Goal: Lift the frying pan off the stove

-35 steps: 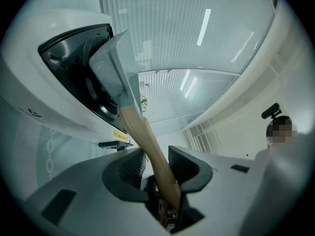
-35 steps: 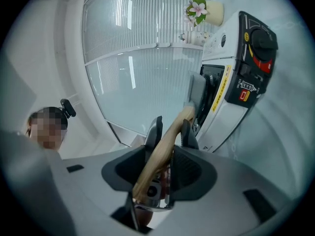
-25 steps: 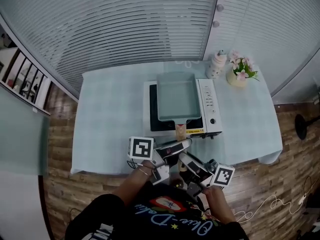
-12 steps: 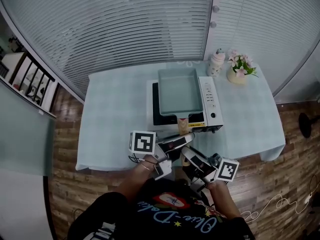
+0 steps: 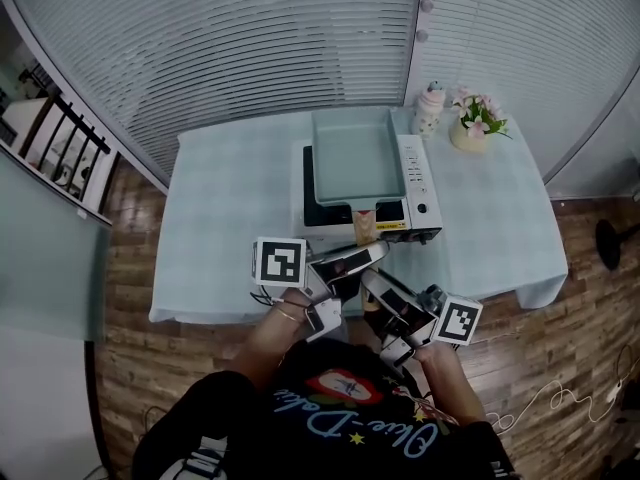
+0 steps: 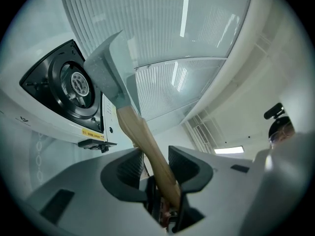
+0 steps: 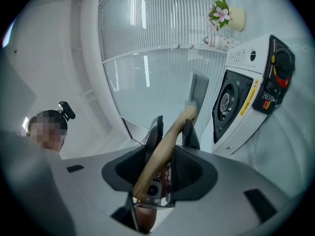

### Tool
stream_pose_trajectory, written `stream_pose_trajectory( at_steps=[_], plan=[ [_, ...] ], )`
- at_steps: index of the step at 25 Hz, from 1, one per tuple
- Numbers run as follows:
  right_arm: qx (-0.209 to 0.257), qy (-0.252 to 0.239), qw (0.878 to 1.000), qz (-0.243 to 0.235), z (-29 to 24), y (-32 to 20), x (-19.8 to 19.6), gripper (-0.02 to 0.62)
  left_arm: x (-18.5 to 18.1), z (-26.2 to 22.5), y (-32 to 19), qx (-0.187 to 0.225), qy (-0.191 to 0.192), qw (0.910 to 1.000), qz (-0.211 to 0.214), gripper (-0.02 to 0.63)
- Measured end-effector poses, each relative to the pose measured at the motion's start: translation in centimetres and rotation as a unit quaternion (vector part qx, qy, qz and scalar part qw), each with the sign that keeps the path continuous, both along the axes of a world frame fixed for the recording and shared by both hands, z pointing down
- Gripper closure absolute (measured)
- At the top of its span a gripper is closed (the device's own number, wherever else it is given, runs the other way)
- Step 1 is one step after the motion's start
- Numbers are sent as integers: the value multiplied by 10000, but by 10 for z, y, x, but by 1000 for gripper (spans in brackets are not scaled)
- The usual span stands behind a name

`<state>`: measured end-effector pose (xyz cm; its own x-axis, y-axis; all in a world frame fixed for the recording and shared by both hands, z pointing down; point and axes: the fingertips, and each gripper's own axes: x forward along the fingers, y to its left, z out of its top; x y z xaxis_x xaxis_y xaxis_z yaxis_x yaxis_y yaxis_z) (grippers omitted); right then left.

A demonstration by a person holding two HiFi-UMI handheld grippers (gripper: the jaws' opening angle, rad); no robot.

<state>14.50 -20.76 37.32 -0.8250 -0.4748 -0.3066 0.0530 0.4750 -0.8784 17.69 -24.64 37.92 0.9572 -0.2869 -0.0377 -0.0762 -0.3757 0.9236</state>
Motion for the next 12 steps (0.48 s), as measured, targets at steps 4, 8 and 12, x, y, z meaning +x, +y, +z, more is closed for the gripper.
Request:
stream_pose_trajectory(
  at_steps=[4,8,12],
  plan=[
    [76,34,10000,-20,-7,2,2,426,1,-8,2,145,-91,9998,40,465],
    [174,43,9998,-1,-8,0,4,426,2,-10,0,231,-129,9996,74,463],
    [207,43,9998,-14,-12,1,2,425,3,-12,1,249,-167,9995,100,462]
  ],
)
